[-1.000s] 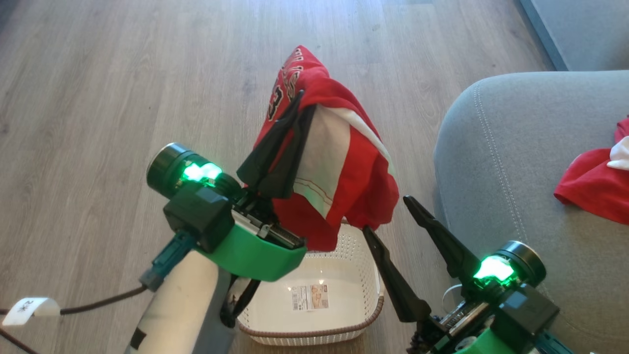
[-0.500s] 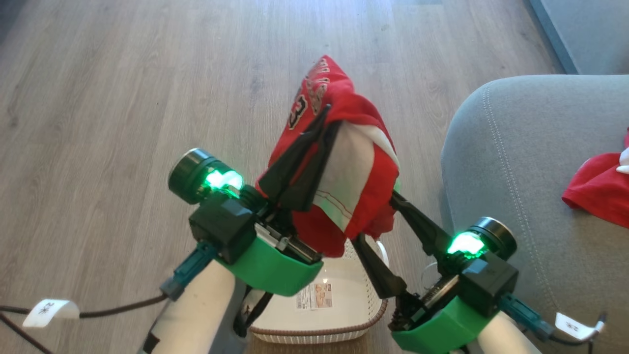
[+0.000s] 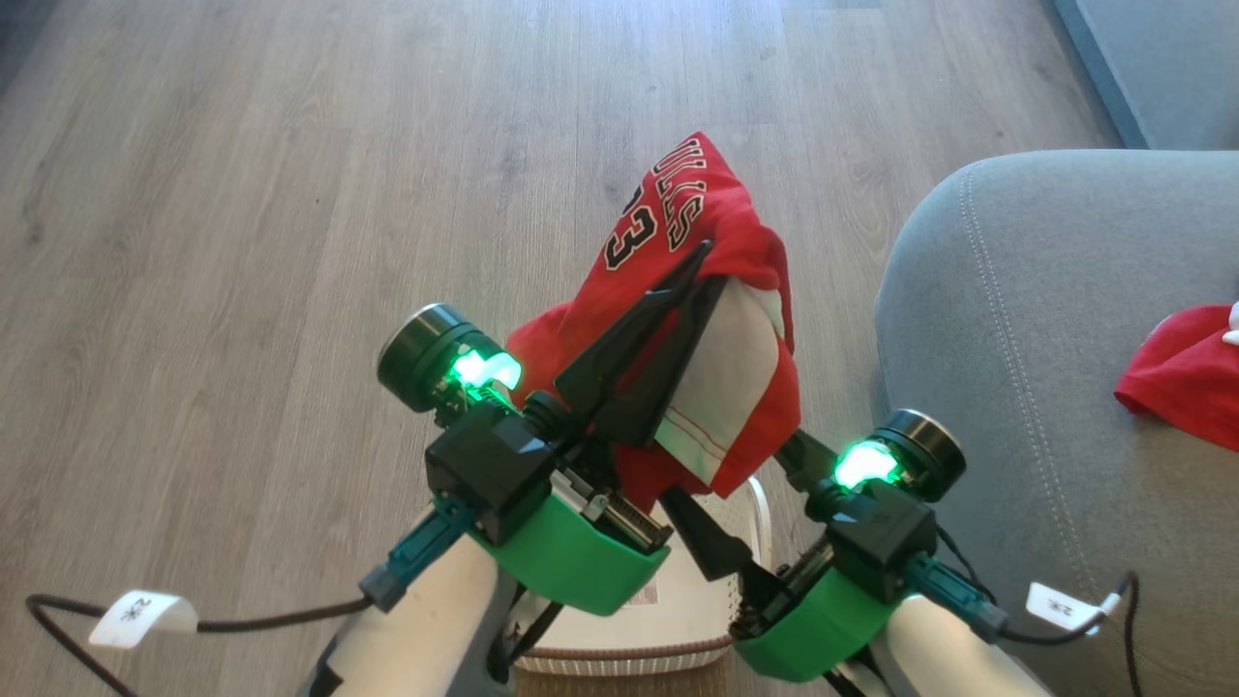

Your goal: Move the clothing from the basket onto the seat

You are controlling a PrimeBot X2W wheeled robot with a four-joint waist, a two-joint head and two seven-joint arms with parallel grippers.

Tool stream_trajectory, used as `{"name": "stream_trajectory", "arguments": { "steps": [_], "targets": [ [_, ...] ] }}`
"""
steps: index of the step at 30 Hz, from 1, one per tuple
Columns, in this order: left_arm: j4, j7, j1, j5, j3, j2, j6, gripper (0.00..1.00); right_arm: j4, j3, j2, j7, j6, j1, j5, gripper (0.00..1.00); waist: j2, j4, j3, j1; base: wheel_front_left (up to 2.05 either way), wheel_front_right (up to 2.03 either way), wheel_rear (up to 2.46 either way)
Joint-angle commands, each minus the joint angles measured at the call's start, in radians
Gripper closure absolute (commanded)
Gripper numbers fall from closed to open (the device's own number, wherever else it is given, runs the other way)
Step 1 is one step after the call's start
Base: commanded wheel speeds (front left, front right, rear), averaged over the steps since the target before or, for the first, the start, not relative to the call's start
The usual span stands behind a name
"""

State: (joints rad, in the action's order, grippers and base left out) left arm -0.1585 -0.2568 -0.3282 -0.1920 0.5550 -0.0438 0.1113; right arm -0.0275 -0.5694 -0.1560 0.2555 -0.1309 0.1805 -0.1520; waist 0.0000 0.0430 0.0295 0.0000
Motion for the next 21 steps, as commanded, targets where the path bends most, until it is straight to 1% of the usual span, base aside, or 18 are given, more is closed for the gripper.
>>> {"name": "stream_trajectory", "arguments": {
  "steps": [1, 5, 7, 8, 9, 14, 21],
  "targets": [
    [-0.038, -0.005, -0.060, 0.006, -0.025, -0.006, 0.001, 1.00, -0.025, -0.017, 0.018, 0.006, 0.000, 0.045, 0.005, 0.00, 0.0000, 0.000, 0.000, 0.0000, 0.00, 0.00, 0.00],
    [-0.037, -0.005, -0.061, 0.005, -0.009, -0.006, 0.006, 1.00, 0.000, -0.027, 0.035, 0.006, 0.000, 0.065, 0.013, 0.00, 0.0000, 0.002, 0.000, 0.0000, 0.00, 0.00, 0.00],
    [-0.037, -0.005, -0.060, 0.003, -0.004, -0.006, 0.007, 1.00, 0.014, -0.016, 0.044, 0.006, 0.000, 0.068, 0.018, 0.00, 0.0000, 0.004, 0.001, 0.0000, 0.00, 0.00, 0.00],
    [-0.037, -0.005, -0.060, 0.001, -0.003, -0.006, 0.008, 1.00, 0.022, -0.011, 0.048, 0.006, 0.000, 0.069, 0.025, 0.53, 0.0000, 0.006, 0.001, 0.0000, 0.00, 0.00, 0.00],
    [-0.037, -0.005, -0.059, 0.000, -0.002, -0.006, 0.008, 1.00, 0.028, -0.008, 0.052, 0.006, 0.000, 0.069, 0.029, 1.00, 0.0000, 0.007, 0.001, 0.0000, 0.00, 0.00, 0.00],
    [-0.033, -0.005, -0.057, 0.008, -0.008, -0.006, 0.011, 1.00, 0.026, 0.040, 0.074, 0.006, 0.000, 0.052, 0.020, 1.00, 0.0000, 0.015, 0.001, 0.0000, 0.00, 0.00, 0.00],
    [-0.023, -0.005, -0.042, 0.017, -0.027, -0.006, 0.013, 1.00, 0.014, 0.136, 0.094, 0.006, 0.000, 0.025, 0.005, 1.00, 0.0000, 0.017, 0.004, 0.0000, 0.00, 0.00, 0.00]
  ]
}}
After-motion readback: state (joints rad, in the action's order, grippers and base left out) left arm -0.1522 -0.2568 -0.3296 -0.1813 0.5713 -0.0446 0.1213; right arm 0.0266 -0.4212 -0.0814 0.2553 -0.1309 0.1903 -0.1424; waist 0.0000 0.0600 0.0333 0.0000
